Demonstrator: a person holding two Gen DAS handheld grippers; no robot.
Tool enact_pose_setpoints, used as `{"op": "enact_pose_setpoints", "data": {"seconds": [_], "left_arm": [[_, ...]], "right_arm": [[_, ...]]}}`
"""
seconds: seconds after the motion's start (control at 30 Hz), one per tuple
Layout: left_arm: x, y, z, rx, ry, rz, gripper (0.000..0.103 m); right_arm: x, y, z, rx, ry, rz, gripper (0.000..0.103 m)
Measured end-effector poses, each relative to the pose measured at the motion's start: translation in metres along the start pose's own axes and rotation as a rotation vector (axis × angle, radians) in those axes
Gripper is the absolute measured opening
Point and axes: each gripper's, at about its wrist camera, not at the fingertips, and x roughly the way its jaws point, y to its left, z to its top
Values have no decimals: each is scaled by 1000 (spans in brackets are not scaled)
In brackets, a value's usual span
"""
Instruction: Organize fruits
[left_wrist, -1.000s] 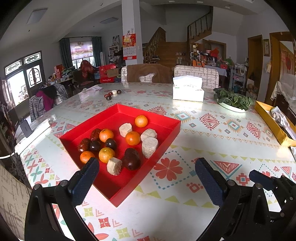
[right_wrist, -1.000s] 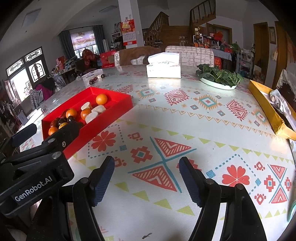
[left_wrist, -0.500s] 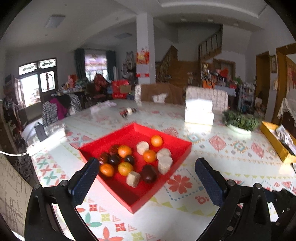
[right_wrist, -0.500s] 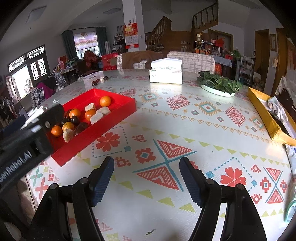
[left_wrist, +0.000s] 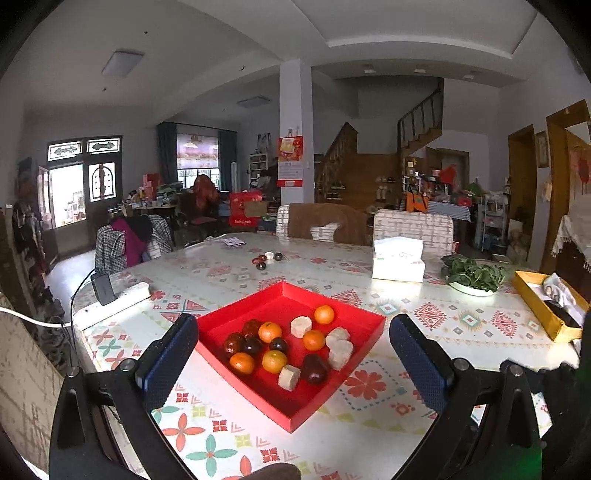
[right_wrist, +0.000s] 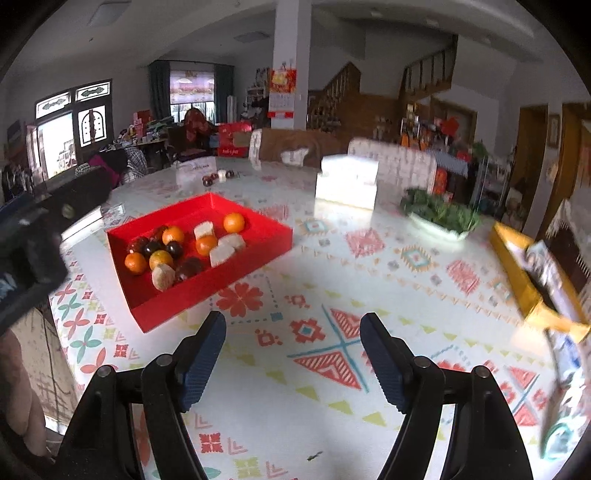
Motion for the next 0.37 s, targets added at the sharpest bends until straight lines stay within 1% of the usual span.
{"op": "enact_pose_setpoints", "data": {"seconds": [0.03,0.13,0.2,0.27,0.37], "left_arm": [[-1,0,3,0,-6,-3,103],[-9,-3,16,1,-40,-14,103],[-13,-7,23,-3,-49,-31,103],[-14,-12,30,-16,-48,-31,103],[-11,-23,41,-37,-13,-68,103]], "right_arm": [[-6,2,2,-18,-20,-11,81],[-22,7,8,-71,-85,-67,87],[-31,7,13,-103,-120,-114,88],[-36,1,17,-107,-135,-137,88],[-43,-17,21,-79,-142,-168,88]]}}
